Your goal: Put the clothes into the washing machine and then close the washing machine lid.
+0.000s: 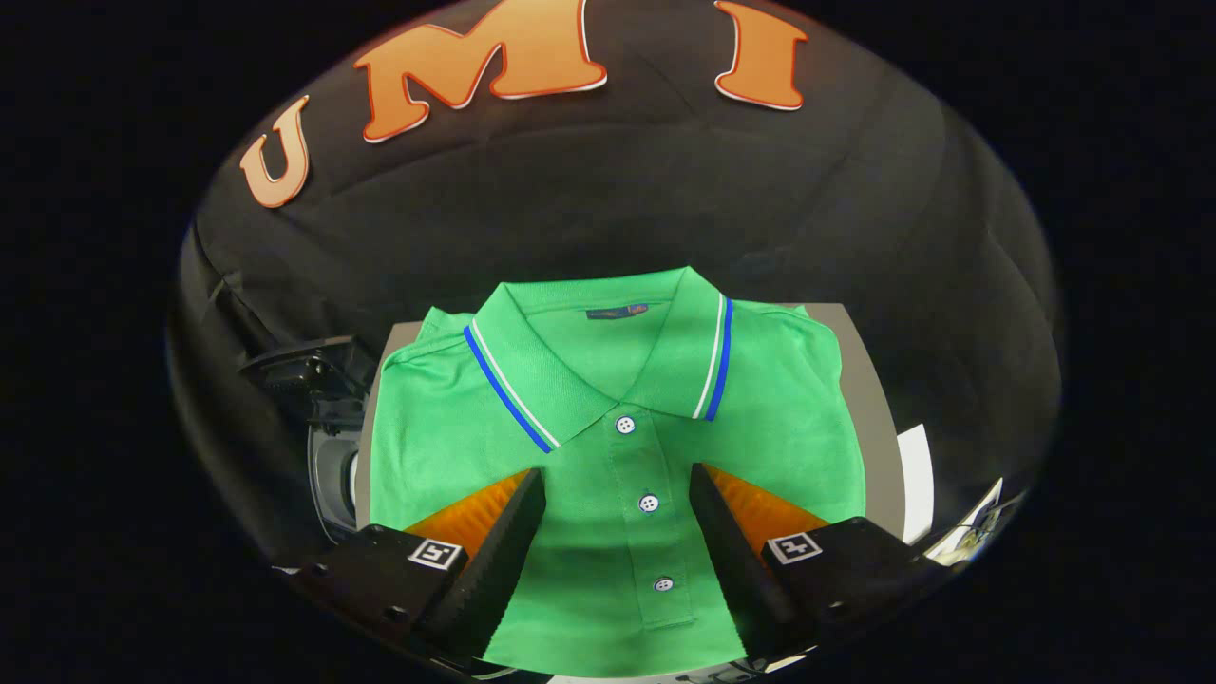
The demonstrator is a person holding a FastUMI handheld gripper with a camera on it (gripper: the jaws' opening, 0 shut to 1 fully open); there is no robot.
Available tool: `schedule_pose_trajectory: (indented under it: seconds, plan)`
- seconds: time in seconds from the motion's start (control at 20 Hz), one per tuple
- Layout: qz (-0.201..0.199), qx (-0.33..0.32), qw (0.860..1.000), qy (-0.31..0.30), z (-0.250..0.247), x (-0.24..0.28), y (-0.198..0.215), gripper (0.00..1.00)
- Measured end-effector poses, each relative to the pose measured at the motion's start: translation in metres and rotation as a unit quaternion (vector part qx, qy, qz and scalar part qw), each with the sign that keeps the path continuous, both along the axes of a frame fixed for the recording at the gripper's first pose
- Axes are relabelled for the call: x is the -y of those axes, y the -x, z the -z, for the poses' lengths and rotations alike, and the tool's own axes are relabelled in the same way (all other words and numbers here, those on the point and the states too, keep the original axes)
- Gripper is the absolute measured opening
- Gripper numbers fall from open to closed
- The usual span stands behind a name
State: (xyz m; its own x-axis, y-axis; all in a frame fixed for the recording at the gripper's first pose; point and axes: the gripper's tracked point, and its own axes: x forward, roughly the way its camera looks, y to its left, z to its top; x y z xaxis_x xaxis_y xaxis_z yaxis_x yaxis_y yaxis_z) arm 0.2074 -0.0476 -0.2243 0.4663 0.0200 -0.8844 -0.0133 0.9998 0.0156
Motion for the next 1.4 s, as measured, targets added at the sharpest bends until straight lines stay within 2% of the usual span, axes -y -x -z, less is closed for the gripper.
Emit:
schedule_pose_trajectory:
  seconds: [0.15,0.45,0.6,0.75,0.8,0.85,0.95,1.05,1.15,1.3,1.35,1.4]
  plan:
    - [0.002,-0.029,1.0,0.002,0.0,0.0,0.0,1.0]
    - [0.002,-0.031,1.0,0.001,0.0,-0.002,0.0,1.0]
    - [-0.008,-0.031,0.999,-0.001,-0.002,-0.005,0.0,0.88]
    - [-0.016,-0.037,0.999,0.002,-0.004,0.005,-0.001,0.58]
    - [-0.013,-0.039,0.999,0.004,-0.003,0.008,-0.002,0.53]
    - [-0.013,-0.039,0.999,-0.003,-0.005,0.001,-0.002,0.53]
    - [-0.013,-0.039,0.999,-0.003,-0.003,0.002,-0.004,0.38]
    - [-0.014,-0.037,0.999,-0.008,-0.004,-0.001,-0.005,0.37]
    - [-0.005,-0.037,0.999,-0.007,-0.005,0.001,-0.006,0.18]
    - [0.003,-0.027,1.0,-0.003,-0.003,0.001,-0.008,0.18]
    - [0.003,-0.029,1.0,-0.003,-0.004,0.0,-0.005,0.09]
    - [0.003,-0.024,1.0,-0.003,-0.004,0.001,-0.007,0.09]
